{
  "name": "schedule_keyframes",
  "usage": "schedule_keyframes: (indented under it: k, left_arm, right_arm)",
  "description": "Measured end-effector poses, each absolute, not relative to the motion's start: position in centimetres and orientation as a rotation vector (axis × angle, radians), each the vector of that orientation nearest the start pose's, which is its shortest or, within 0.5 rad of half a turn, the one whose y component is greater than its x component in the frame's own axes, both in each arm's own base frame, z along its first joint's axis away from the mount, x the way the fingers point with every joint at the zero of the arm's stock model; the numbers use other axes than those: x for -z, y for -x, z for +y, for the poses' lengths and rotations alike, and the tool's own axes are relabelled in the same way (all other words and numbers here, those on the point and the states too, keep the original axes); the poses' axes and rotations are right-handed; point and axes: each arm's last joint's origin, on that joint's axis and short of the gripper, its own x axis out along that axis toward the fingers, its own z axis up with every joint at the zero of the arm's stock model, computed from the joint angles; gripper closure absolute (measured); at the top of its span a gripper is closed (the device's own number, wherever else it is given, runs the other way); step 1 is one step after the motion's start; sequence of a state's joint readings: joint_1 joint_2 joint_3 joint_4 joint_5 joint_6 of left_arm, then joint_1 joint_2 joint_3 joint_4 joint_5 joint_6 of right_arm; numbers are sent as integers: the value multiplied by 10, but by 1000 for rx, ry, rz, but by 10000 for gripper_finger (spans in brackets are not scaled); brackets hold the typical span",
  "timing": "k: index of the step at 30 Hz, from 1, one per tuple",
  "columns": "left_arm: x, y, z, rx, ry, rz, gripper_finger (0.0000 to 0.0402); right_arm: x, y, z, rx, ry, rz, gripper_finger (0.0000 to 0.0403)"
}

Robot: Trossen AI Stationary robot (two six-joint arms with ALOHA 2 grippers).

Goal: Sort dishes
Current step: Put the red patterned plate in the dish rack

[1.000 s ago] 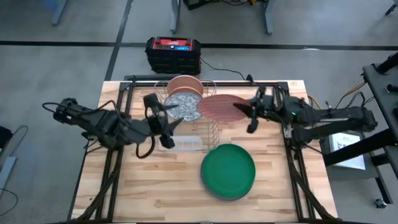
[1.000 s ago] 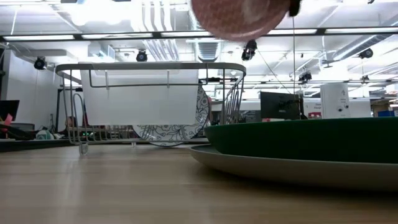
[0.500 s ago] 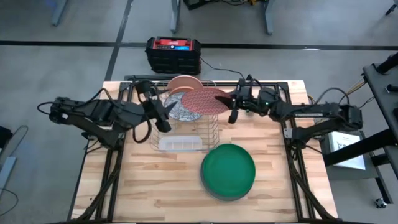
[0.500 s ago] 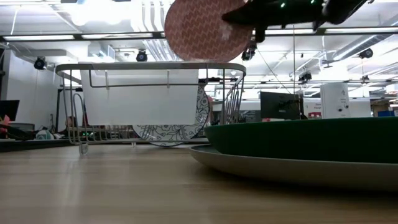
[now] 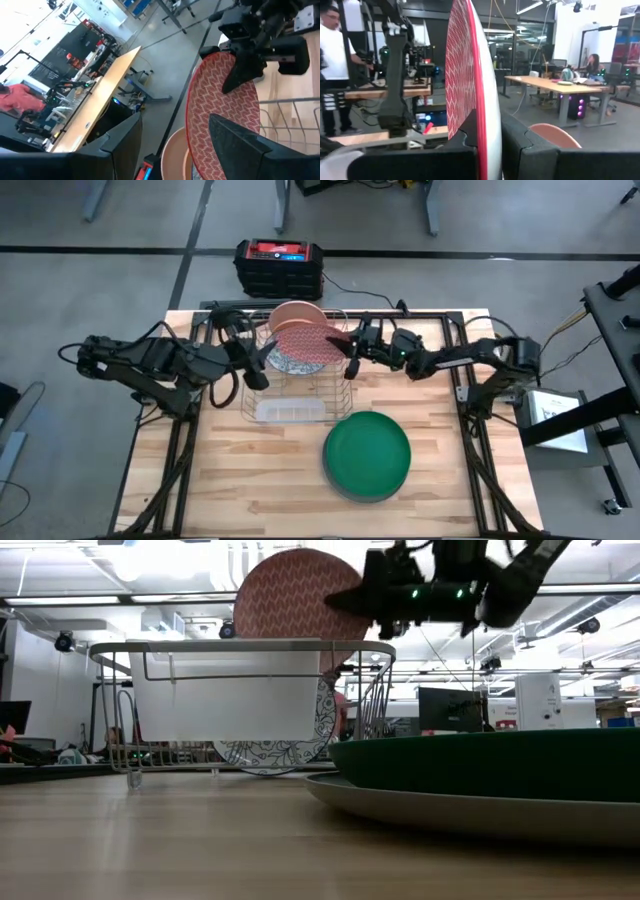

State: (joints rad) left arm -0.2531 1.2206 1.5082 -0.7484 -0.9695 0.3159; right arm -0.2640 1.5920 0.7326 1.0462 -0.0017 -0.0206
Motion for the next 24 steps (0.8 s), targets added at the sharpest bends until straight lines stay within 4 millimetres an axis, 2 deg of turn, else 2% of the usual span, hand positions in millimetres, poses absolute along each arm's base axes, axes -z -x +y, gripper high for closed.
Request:
schedule_keyframes:
  k: [3, 11, 24]
  left_arm:
    - [-440, -219, -32, -640, -572, 511, 183]
    - [-446, -209, -29, -645, -556, 489, 183]
    - [-450, -200, -28, -600, -551, 472, 183]
  right_arm:
    - [-227, -321, -90, 277, 67, -191, 384]
    - [-211, -333, -100, 252, 2, -160, 384]
    - [-208, -334, -100, 249, 32, -131, 384]
